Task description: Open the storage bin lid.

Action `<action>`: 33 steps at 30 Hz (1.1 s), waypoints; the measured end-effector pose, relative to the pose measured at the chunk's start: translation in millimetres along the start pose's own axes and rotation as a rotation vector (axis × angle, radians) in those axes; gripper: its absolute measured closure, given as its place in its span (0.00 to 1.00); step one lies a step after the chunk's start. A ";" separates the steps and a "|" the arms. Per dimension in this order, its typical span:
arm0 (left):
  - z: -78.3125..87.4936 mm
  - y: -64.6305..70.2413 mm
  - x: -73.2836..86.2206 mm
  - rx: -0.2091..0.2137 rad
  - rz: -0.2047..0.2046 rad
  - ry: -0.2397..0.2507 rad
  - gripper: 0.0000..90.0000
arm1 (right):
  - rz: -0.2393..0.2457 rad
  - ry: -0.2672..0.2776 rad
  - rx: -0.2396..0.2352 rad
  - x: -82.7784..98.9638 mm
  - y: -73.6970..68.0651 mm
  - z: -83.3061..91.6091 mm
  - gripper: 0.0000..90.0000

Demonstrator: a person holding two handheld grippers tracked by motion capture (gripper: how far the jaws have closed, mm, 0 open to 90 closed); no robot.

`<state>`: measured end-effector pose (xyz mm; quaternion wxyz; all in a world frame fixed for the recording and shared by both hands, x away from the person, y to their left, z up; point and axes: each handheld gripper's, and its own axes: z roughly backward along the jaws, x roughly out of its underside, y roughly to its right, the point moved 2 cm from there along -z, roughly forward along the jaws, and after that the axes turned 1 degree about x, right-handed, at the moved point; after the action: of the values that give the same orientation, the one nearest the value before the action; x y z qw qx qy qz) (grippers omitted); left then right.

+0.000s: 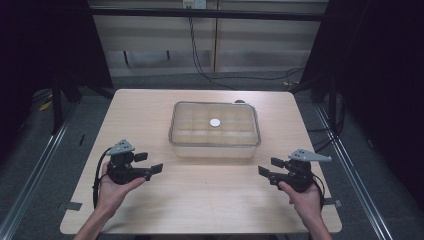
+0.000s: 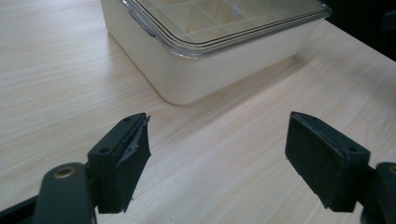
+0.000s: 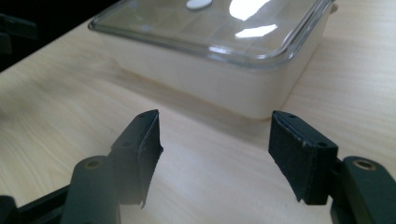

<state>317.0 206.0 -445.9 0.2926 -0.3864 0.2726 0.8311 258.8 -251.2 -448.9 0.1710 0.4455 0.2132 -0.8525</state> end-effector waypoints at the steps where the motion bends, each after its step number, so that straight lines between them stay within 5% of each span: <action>1: -3.3 -0.1 -2.0 -0.003 0.002 0.003 0.23 | -0.003 0.006 0.004 -1.8 0.9 -0.6 0.38; 4: -9.5 -0.3 -3.0 0.004 0.024 0.003 0.23 | 0.001 0.001 0.026 -6.4 4.5 -2.9 0.38; 9: -22.6 3.4 -1.0 0.028 -0.002 -0.053 0.25 | 0.029 -0.041 0.034 -9.9 9.7 -13.0 0.38; 16: -18.6 -4.1 -12.4 0.018 -0.036 -0.045 0.30 | 0.066 -0.086 -0.039 -18.6 6.4 -22.4 0.41; 26: -22.5 -18.2 -34.1 0.001 -0.035 -0.031 0.29 | 0.059 -0.048 -0.005 -40.1 15.1 -36.7 0.31; 33: -33.4 -22.2 -50.2 -0.011 -0.039 -0.035 0.28 | 0.050 -0.069 0.012 -56.1 22.1 -50.6 0.25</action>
<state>375.3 184.5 -429.2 0.3114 -0.3789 0.2550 0.8333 334.7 -238.2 -432.8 0.1969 0.4219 0.1910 -0.8641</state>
